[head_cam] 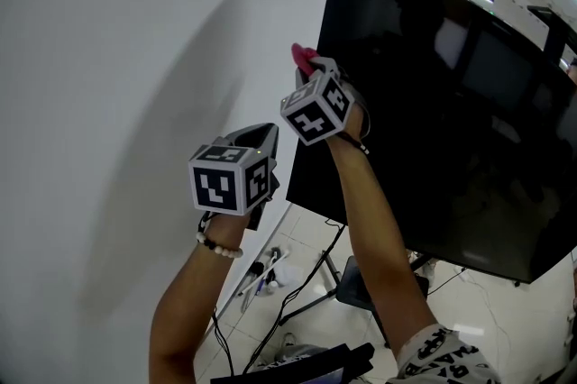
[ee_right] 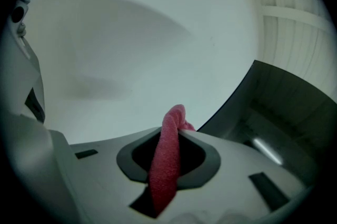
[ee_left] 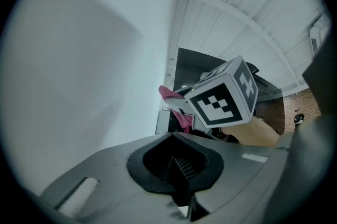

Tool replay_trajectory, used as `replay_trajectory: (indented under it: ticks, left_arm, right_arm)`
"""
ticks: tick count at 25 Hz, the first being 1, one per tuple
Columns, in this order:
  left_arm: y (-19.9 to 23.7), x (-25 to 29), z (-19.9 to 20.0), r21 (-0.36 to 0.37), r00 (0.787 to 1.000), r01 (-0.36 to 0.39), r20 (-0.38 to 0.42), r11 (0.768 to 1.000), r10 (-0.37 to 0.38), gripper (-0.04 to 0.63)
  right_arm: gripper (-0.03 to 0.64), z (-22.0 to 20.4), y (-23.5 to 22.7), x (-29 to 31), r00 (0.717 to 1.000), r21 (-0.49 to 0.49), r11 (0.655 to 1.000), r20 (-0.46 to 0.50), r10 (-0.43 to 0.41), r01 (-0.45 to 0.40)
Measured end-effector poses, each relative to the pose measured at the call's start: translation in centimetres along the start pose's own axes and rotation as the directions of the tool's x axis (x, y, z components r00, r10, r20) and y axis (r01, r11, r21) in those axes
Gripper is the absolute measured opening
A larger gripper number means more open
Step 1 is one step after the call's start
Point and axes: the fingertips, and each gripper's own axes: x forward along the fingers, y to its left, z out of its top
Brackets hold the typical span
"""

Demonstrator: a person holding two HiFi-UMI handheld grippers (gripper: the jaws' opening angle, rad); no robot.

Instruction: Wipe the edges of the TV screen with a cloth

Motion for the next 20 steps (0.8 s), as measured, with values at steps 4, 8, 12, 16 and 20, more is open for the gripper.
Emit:
replay_trajectory:
  ticks: [4,8,12,16,20]
  left_arm:
    - [0.2,0.1,-1.4,0.02,1.0,-0.017,-0.017,1.0,0.017,-0.012]
    - [0.5,-0.5,-3.3,0.014,0.999,-0.028,-0.036,1.0,0.028,-0.012]
    - [1.3,-1.7,-4.7,0.004,0.998,-0.043,-0.038,0.999,0.044,-0.012]
    - [1.7,-2.1,-6.2,0.033,0.996,-0.065,-0.057,0.997,0.067,-0.012]
    - [1.6,-2.4,-8.8,0.043,0.991,-0.091,-0.097,0.995,0.095,-0.012]
  right_arm:
    - [0.069,-2.1,1.9,-0.1,1.0,0.055,0.998,0.002,-0.01,0.01]
    - [0.069,-4.3,4.5,0.2,1.0,0.115,0.993,-0.01,0.002,-0.001]
    - [0.069,-6.2,7.3,0.2,1.0,0.182,0.983,-0.013,0.0,0.002]
    - [0.069,-8.5,10.3,0.4,1.0,0.248,0.969,-0.022,0.008,-0.002]
    - [0.069,-11.0,12.9,0.5,0.999,0.31,0.951,-0.035,0.025,-0.013]
